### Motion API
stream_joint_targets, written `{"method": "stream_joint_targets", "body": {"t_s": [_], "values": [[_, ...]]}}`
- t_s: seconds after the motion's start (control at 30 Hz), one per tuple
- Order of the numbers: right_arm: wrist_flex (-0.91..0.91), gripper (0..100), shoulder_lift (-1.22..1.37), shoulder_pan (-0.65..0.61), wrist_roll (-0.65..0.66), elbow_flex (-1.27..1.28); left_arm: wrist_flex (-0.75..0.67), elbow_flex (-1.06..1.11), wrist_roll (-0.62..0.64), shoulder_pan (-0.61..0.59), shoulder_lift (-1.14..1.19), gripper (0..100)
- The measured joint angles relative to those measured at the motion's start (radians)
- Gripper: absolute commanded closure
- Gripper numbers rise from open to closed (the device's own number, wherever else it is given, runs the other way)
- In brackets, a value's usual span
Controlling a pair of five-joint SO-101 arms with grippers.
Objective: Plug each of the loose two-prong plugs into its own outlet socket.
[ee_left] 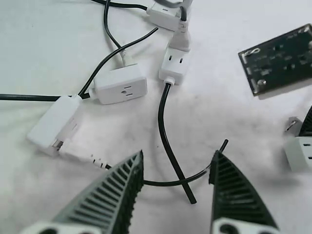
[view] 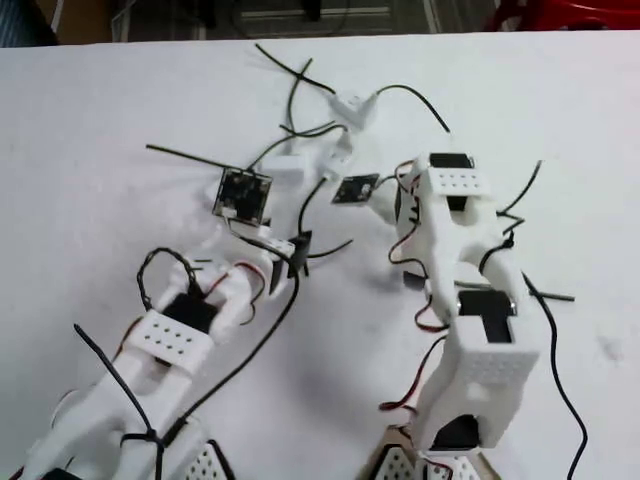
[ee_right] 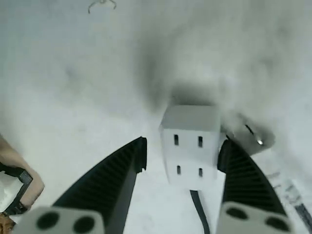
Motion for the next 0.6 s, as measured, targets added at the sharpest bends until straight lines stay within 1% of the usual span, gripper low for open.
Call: {"method": "stream_joint_targets", "body": {"t_s": [0.1,0.17,0.3,0.37,0.47,0.53,0.6], "values": [[-0.006,84.5,0.028,0.002,0.0,-0.005,-0.02,0.0,0.0,0.0,0.0,78],[-0.028,86.9,0.029,0.005,-0.002,-0.006,-0.025,0.0,0.0,0.0,0.0,78],[-0.04,87.0,0.031,0.009,-0.002,-0.006,-0.025,0.0,0.0,0.0,0.0,78],[-0.046,86.9,0.031,0.009,-0.029,-0.006,-0.025,0.0,0.0,0.0,0.0,78],[-0.046,86.9,0.034,0.009,-0.158,-0.048,-0.025,0.0,0.0,0.0,0.0,78],[-0.046,86.9,0.034,0.011,-0.295,-0.11,-0.025,0.0,0.0,0.0,0.0,78],[-0.029,86.9,0.034,0.011,-0.465,-0.189,-0.025,0.0,0.0,0.0,0.0,78]]}}
